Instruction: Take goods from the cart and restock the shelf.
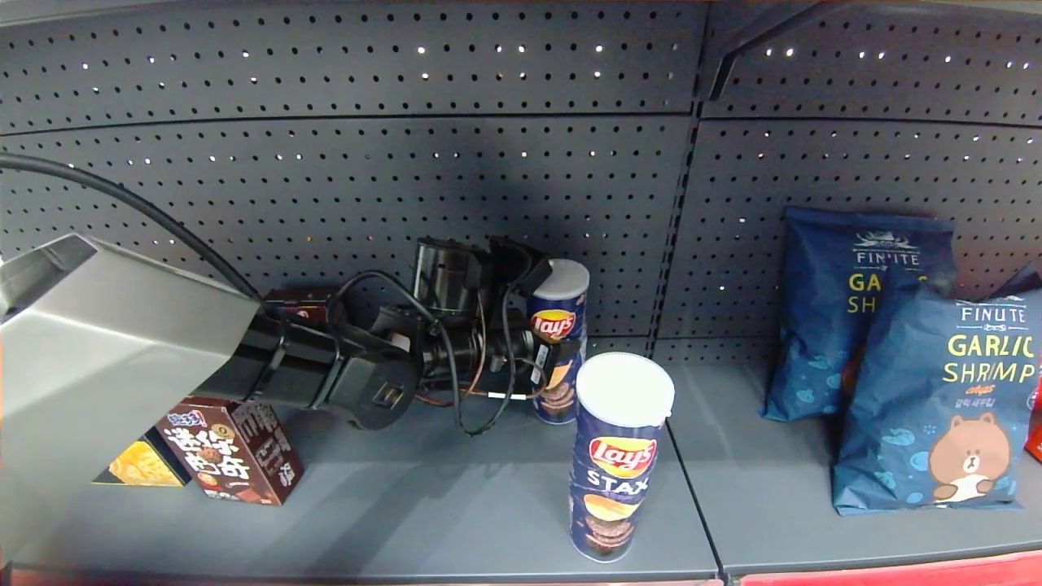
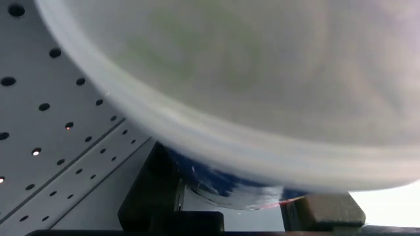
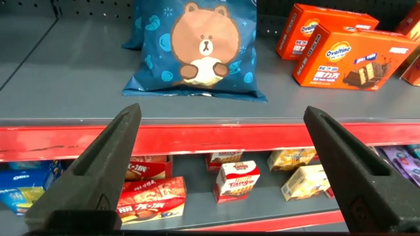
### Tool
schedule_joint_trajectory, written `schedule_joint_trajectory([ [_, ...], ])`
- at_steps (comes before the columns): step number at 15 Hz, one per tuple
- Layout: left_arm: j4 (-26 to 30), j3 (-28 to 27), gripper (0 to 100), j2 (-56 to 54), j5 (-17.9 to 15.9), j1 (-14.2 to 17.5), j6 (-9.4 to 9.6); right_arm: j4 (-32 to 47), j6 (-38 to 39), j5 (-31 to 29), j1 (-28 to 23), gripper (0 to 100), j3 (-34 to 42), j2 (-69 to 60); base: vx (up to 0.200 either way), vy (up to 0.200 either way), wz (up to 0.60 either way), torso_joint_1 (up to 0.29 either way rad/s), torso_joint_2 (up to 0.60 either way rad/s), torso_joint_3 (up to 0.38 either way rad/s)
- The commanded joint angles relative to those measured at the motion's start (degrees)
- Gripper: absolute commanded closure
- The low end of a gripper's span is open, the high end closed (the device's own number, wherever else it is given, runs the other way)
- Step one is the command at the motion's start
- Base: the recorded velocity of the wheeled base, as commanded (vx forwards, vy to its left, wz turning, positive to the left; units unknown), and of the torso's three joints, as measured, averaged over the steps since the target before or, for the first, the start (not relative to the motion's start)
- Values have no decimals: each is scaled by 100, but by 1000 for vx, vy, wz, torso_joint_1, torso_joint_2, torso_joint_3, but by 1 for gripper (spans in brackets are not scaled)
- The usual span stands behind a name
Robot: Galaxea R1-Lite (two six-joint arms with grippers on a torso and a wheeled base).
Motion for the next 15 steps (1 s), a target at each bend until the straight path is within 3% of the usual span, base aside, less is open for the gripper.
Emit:
schedule_joint_trajectory([
  [1, -6, -40, 100, 76, 3, -3, 0, -4, 5, -1, 2, 0, 0, 14, 0, 0, 0, 0, 0, 0],
  [4, 3, -163, 100, 164, 21, -3, 0, -4, 5, -1, 2, 0, 0, 14, 0, 0, 0, 0, 0, 0],
  [5, -6, -181, 0, 191, 21, -11, 0, -4, 5, -1, 2, 0, 0, 14, 0, 0, 0, 0, 0, 0],
  [10, -6, -31, 0, 59, 30, -55, 9, -4, 5, -10, 2, 0, 0, 14, 0, 0, 0, 0, 0, 0],
  [13, -76, 593, 0, -451, 30, -3, 9, -4, 5, -10, 2, 0, 0, 14, 0, 0, 0, 0, 0, 0],
  [15, -436, 1076, 0, -715, 30, 32, 0, -4, 5, -1, 2, 0, 0, 14, 0, 0, 0, 0, 0, 0],
])
